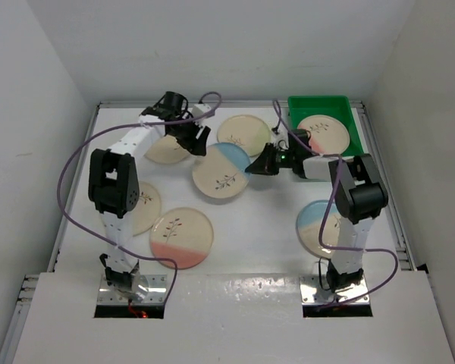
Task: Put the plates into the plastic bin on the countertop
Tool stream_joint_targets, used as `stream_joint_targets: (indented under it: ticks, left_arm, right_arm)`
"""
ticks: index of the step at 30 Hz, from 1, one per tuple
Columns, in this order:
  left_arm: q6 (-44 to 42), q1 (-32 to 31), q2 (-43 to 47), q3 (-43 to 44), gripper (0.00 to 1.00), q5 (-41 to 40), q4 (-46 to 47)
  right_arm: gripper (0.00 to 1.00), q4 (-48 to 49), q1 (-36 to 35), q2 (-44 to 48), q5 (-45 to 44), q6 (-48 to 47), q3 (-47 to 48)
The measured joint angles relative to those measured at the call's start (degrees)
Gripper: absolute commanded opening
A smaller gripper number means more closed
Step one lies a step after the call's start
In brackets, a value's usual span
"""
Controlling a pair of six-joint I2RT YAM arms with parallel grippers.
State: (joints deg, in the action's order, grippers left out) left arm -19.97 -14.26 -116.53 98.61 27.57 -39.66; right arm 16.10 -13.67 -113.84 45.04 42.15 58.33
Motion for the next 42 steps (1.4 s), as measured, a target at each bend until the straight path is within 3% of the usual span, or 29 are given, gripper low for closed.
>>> stream_joint_targets:
  ticks: [4,8,15,23,34,38,42]
  left_arm:
    - [3.76,4.66,0.00,5.53,0.73,2.27,-0.35]
    - [8.74,11.78,0.00,10.60,0.74,2.67,2.62]
    - [15.34,20.92,-0.44,11.15,0.74,-8.55,4.20]
    - [16.50,23.26,-3.34,11.13,0.74,-13.55,4.17]
    - [16.13,23.65,-9.35,11.15,0.74,-14.03,4.17]
    - [16.13,23.74,-10.95,11.15,0.74,-14.05,4.17]
    - [16.13,23.74,-11.89,11.17,0.74,-13.99,4.17]
  right_arm:
    - [0.00,3.87,4.70,2.67,-1.38,7.76,0.22]
    - [0.00,15.23,10.91,3.21,-3.67,20.72,0.04]
    - [0.00,29.35,22.49,5.51,-17.55,37.00,-6.67]
    - [0.00,25.94,27.47,6.64,-37.83,41.51,-14.19]
    - [0.00,15.82,26.99,6.64,-44.44,38.21,-12.94]
    - [0.20,13.07,26.97,6.51,-45.70,36.15,-11.28]
    - [0.51,5.51,26.97,5.40,-45.81,32.48,-4.98]
